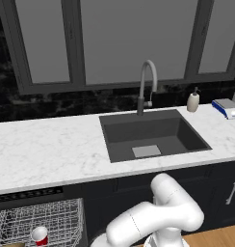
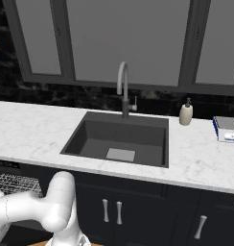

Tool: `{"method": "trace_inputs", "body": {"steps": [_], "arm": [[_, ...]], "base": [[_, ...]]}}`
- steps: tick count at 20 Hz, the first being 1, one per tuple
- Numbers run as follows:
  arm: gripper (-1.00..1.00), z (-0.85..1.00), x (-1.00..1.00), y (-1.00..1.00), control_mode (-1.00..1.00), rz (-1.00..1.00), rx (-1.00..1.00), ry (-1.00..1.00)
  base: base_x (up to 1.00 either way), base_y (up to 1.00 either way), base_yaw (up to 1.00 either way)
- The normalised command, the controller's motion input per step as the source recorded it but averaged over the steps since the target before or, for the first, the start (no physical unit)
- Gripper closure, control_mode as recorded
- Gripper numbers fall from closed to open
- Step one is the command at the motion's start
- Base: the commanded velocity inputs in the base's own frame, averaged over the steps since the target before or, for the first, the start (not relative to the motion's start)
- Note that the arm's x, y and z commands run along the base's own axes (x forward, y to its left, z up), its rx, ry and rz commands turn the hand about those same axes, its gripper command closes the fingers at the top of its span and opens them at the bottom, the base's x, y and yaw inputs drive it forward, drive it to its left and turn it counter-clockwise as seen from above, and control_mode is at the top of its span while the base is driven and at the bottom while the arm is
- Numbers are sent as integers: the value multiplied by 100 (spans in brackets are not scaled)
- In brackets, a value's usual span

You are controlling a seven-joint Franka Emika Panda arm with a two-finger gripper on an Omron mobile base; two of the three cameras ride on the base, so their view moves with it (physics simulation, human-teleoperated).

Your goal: Pick up the cup and bowl from the counter, place them in the dishwasher, and close the dishwasher door.

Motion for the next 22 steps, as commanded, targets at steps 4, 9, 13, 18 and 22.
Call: {"method": "trace_inputs", "body": {"steps": [4,9,13,18,22], "arm": [[-100,-54,24,-73,-100,-17,-16,-45],[-100,-35,61,-65,-100,-19,-16,-41],[-100,-7,74,-66,-100,-20,-11,-44],[-100,-2,67,-73,-100,-20,-4,-51],[-100,0,73,-53,-100,-15,0,-61]], "base": [[0,0,0],[0,0,0],[0,0,0],[0,0,0],[0,0,0]]}}
